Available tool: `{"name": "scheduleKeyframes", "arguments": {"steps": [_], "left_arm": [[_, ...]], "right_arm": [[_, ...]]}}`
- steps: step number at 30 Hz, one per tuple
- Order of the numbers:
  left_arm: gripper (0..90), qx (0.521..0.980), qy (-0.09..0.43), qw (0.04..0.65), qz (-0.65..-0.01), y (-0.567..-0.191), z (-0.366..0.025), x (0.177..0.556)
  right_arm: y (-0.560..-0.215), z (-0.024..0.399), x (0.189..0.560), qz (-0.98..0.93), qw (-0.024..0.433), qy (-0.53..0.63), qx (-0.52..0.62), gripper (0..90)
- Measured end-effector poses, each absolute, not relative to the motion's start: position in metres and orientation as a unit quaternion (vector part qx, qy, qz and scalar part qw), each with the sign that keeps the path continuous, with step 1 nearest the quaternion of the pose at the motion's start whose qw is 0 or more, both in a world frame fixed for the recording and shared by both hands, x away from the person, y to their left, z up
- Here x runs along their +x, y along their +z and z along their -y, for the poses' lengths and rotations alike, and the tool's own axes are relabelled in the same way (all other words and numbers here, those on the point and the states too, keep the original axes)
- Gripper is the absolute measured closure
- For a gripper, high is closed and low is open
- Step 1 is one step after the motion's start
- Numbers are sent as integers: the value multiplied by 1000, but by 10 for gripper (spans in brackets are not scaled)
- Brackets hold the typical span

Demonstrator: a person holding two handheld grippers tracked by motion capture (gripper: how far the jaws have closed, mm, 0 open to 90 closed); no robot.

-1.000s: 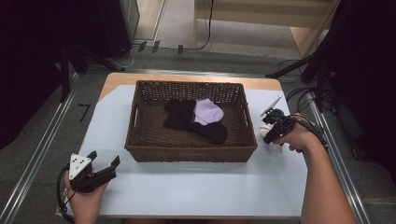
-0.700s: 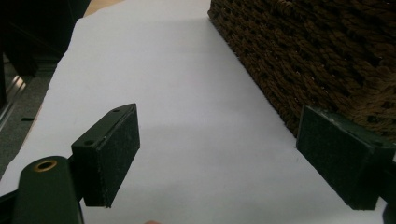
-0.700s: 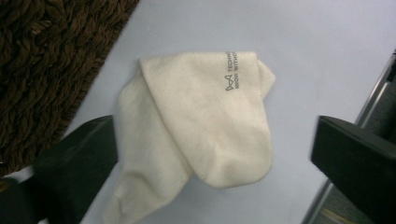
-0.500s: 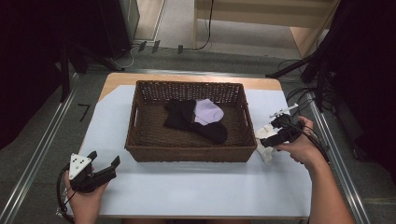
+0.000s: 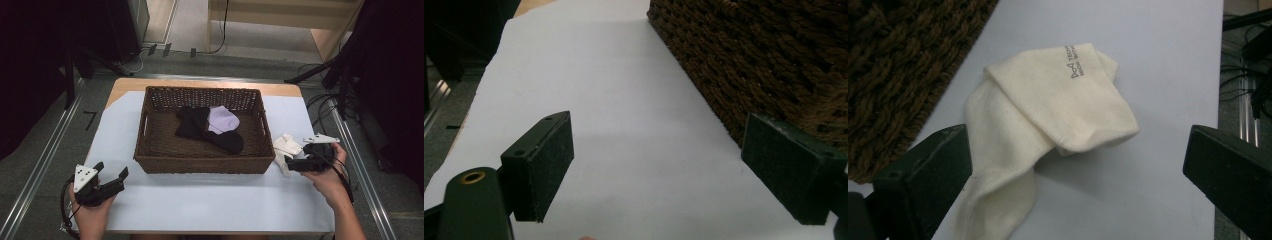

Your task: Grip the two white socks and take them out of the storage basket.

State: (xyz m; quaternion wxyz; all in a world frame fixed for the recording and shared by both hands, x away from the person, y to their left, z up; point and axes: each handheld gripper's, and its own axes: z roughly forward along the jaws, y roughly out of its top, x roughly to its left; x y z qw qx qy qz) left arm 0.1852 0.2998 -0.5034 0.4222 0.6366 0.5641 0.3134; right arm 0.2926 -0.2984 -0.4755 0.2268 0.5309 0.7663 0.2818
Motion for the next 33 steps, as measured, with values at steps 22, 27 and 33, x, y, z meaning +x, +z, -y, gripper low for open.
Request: {"name": "scheduleKeyframes", "arguments": {"steps": [22,27,33], "left_arm": [[148,639,313,422,-562,-503,-300,185],[146,635,314,427,-562,-503,-301,184],[144,631,312,435,-561,-503,-303,183]], "right_arm": [[-497,334,227,-698,267,362,557,0],[-505,346,210,-678,273,378,568,0],[-516,359,194,-669,274,388,571,0]]}}
